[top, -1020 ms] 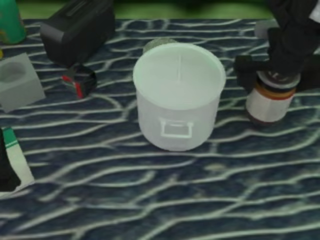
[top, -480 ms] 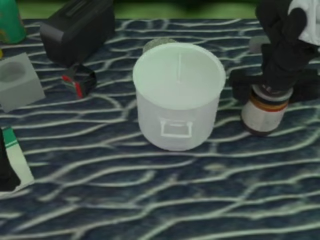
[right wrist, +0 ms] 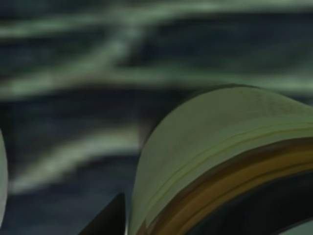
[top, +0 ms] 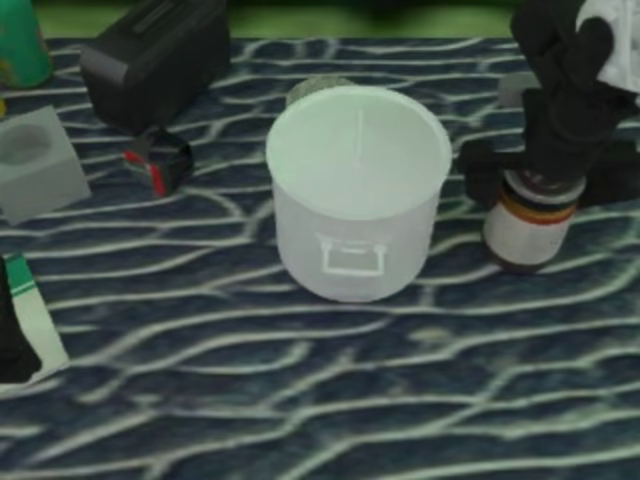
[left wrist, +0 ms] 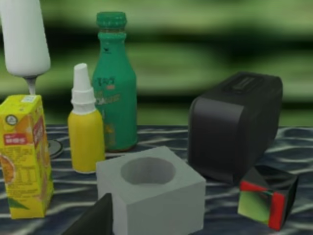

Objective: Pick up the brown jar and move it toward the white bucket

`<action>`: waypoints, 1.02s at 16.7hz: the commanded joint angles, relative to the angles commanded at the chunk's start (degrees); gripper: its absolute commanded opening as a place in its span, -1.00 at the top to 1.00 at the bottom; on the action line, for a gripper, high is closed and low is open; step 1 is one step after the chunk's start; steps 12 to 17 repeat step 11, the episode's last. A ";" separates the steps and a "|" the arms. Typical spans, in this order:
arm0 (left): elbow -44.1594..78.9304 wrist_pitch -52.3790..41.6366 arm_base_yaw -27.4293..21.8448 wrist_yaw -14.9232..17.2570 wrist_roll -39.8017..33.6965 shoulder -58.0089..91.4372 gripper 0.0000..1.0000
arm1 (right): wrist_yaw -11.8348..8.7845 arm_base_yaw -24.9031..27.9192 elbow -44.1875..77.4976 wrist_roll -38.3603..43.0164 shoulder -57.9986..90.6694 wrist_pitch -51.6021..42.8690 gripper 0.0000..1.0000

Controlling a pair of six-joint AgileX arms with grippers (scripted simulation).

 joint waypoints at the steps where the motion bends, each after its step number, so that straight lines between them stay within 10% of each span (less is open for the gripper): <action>1: 0.00 0.00 0.00 0.00 0.00 0.00 -1.00 | 0.00 0.00 0.00 0.00 0.00 0.00 -0.36; 5: 0.00 0.00 0.00 0.00 0.00 0.00 -1.00 | 0.00 0.00 0.00 0.00 0.00 0.00 -0.96; 17: 0.00 0.00 0.00 0.00 0.00 0.00 -1.00 | 0.00 0.00 0.00 0.00 0.00 0.00 -1.00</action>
